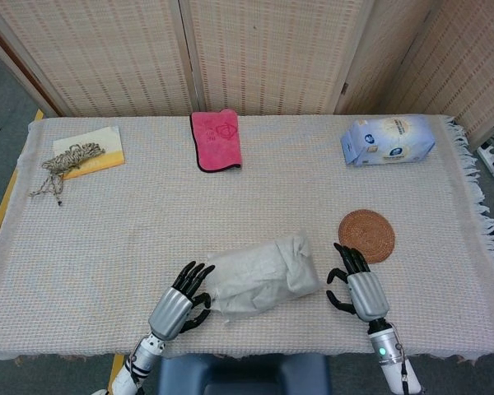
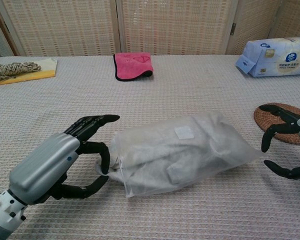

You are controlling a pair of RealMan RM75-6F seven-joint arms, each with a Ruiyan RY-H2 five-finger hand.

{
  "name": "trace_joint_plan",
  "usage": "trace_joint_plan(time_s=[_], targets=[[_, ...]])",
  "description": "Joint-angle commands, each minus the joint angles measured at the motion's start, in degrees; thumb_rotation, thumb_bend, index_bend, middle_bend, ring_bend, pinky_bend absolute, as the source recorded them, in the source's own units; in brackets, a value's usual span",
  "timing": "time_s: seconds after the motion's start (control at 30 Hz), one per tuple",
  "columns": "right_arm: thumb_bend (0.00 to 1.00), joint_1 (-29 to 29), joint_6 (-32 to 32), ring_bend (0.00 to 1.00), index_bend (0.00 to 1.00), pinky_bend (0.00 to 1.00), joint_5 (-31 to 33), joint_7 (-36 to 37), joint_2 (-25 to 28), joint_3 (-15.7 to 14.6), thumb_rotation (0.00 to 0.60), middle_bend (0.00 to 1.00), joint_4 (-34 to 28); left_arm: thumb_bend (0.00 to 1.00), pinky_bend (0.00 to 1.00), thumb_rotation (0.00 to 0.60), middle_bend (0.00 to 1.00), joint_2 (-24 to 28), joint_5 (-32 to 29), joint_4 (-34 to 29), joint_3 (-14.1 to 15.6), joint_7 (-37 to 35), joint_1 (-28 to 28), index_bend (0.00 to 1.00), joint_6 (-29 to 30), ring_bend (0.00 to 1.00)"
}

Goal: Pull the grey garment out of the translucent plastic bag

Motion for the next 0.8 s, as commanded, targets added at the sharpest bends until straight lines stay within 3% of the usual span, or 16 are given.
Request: trace_joint_plan(time_s=[0.03,0.4,0.8], targets=[[0.32,0.3,-0.2,0.00,0.51,0.00,0.2,0.2,-0.6,0.1,0.600,0.03,0.3,0.43,0.00,0.600,0.10,0.1,-0.1,-0.2,-0.1,0.0,-0.1,0.71,-0.1,0.00],[0.41,1.8,-1.4,0.00,0.56,0.00,1.2,0.6,-2.2,0.4,0.600,0.04,1.3,0.46,0.00,0.600,0.10,0.5,-0.5,-0.5,-0.5,-0.1,-0.5,0.71,-0.5,0.00],[0.45,1.9,-0.3,0.00,0.65,0.00,1.6,0.7,-1.2,0.3,0.600,0.06,0.5,0.46,0.00,0.600,0.10,0.8,-1.1,0.6,-1.5,-1.4,-1.0,0.71,0.0,0.00]])
